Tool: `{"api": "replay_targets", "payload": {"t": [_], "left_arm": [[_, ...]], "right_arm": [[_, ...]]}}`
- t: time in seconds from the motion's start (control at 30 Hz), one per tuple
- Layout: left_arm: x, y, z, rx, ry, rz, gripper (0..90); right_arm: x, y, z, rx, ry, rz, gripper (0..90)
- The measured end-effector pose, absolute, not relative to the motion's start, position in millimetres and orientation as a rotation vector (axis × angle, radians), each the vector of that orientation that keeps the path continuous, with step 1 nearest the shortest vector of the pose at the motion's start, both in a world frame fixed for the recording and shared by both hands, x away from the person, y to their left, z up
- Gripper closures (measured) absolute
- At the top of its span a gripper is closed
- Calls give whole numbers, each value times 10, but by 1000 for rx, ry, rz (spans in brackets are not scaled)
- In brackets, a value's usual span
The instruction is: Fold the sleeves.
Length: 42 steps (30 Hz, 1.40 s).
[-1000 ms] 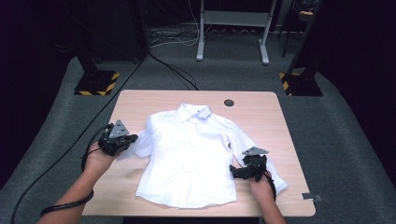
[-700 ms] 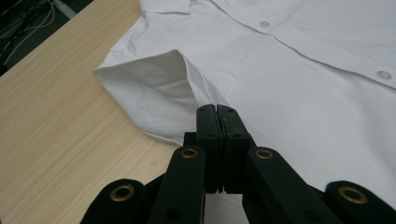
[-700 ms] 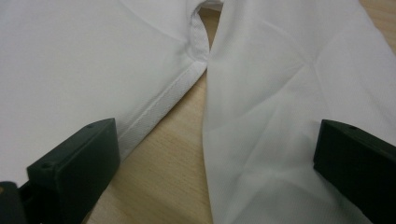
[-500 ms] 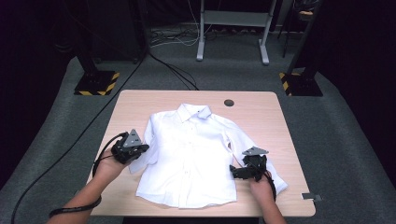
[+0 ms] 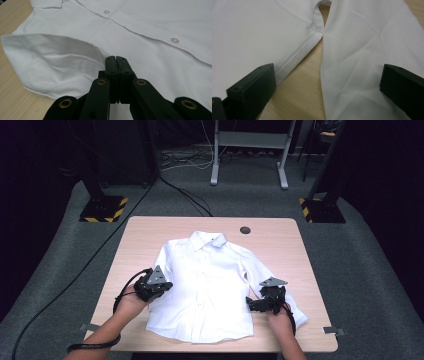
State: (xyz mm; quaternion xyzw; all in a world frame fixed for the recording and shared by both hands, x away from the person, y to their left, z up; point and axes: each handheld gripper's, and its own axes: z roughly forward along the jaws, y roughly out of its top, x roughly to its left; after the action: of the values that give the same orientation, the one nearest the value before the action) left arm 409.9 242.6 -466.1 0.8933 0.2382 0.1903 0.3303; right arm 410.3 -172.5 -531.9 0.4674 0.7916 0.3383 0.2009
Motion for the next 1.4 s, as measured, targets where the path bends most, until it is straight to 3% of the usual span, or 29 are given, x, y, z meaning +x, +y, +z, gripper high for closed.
{"api": "replay_targets", "payload": {"t": [0.5,0.77,1.07,1.23,1.4], "left_arm": [[4063,2207,-4786,2305,614,411,867],[4042,2083,-4880,2243,611,296,567],[4004,1971,-4907,2208,609,244,448],[3995,1997,-4926,2224,620,290,349],[4011,2139,-4981,2243,649,318,317]], "right_arm": [[4103,-1725,-5319,1306,2212,945,0],[4103,-1725,-5319,1306,2212,945,0],[4103,-1725,-5319,1306,2212,945,0],[4103,-1724,-5319,1306,2212,945,0],[4103,-1725,-5319,1306,2212,945,0]]}}
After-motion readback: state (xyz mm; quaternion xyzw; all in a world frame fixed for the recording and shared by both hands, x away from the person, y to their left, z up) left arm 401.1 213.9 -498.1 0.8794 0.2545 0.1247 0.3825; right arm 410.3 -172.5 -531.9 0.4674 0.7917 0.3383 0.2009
